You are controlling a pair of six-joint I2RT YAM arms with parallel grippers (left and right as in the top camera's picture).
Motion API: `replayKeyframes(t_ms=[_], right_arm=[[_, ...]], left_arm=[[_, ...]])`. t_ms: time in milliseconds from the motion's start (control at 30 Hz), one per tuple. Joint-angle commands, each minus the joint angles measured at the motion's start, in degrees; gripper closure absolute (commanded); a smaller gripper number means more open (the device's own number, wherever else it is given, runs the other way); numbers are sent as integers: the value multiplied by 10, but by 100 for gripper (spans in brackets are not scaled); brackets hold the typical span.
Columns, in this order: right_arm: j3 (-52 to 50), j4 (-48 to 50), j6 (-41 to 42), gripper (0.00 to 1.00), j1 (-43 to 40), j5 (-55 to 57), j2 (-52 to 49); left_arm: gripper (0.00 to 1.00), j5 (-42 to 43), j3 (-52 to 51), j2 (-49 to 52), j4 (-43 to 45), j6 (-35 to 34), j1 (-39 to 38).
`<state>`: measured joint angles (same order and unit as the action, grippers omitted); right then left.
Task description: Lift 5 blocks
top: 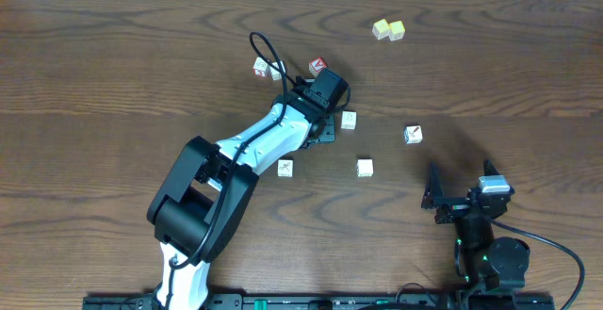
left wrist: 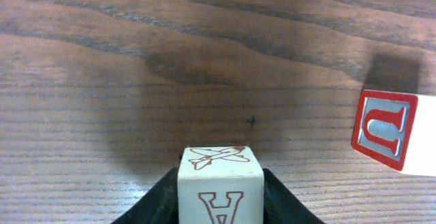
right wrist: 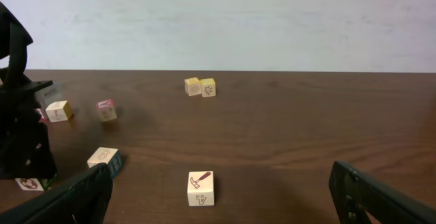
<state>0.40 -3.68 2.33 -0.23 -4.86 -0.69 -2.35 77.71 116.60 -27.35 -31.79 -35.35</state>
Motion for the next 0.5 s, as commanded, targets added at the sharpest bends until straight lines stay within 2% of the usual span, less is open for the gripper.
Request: replayKeyframes(t_ms=[0,233,467], right_arm=[[-1,-3,4,1,1,3,3],[-1,-3,4,1,1,3,3],[-1,-3,4,1,1,3,3]], left_arm=[[70,-7,-4,-4,-10,-4,2],[71,43,5,-22,-50,-5,2],[71,141,5,-35,-99,-21,1]])
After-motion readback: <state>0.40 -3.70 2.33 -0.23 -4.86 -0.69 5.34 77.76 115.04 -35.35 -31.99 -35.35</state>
